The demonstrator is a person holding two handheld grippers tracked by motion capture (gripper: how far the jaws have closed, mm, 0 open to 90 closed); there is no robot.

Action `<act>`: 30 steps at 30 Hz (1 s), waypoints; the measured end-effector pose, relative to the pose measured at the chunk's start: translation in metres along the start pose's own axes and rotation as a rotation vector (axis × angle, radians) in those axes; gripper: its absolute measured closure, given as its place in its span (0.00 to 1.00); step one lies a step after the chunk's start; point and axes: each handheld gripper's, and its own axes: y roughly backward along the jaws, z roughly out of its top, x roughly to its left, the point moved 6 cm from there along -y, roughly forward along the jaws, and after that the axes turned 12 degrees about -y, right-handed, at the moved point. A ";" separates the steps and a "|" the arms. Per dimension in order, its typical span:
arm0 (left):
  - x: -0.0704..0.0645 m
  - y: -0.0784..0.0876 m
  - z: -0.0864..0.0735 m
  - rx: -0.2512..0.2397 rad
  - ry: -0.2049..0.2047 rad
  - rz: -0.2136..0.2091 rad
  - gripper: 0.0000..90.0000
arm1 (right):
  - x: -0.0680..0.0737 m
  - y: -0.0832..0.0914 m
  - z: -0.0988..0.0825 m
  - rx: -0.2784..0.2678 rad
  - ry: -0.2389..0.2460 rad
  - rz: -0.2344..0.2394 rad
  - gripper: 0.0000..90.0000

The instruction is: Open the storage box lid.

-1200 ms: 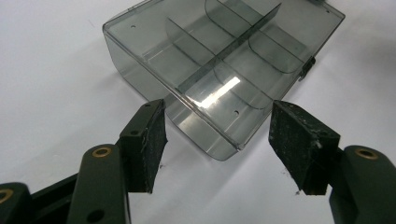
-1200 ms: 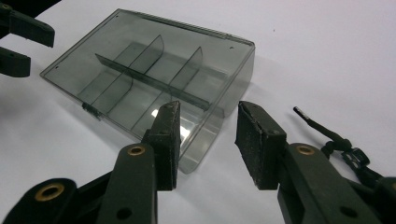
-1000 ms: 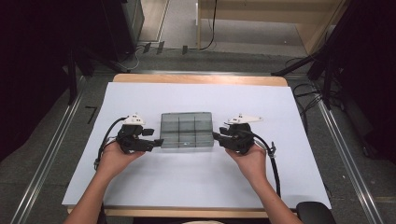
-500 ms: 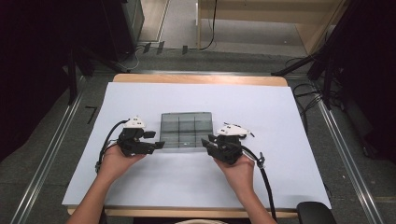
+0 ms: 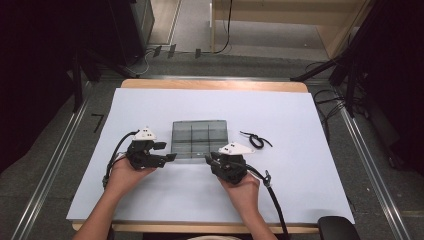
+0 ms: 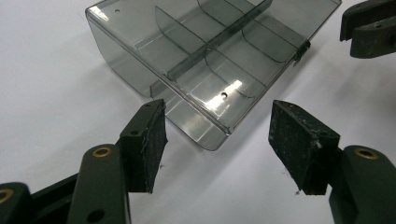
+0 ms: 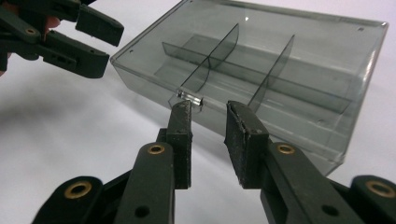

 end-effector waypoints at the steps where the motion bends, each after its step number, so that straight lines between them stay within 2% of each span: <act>1: 0.000 0.000 0.000 -0.001 -0.001 -0.001 0.42 | 0.000 -0.001 -0.001 -0.001 -0.005 0.000 0.85; 8: -0.001 -0.001 -0.001 0.003 0.008 -0.008 0.42 | -0.002 -0.010 -0.010 0.012 -0.002 -0.009 0.92; 12: -0.002 -0.003 -0.002 0.008 0.006 -0.009 0.42 | 0.000 -0.018 -0.014 0.023 0.018 -0.021 0.94; 15: -0.004 -0.005 -0.001 -0.006 0.022 -0.027 0.42 | 0.000 -0.024 -0.016 0.030 0.027 -0.026 0.96; 20: -0.005 -0.011 -0.002 0.018 0.006 -0.019 0.42 | 0.001 -0.032 -0.017 0.039 0.032 -0.029 1.00; 30: -0.005 -0.013 -0.004 0.020 0.003 -0.017 0.43 | 0.002 -0.041 -0.017 0.042 0.026 -0.022 1.00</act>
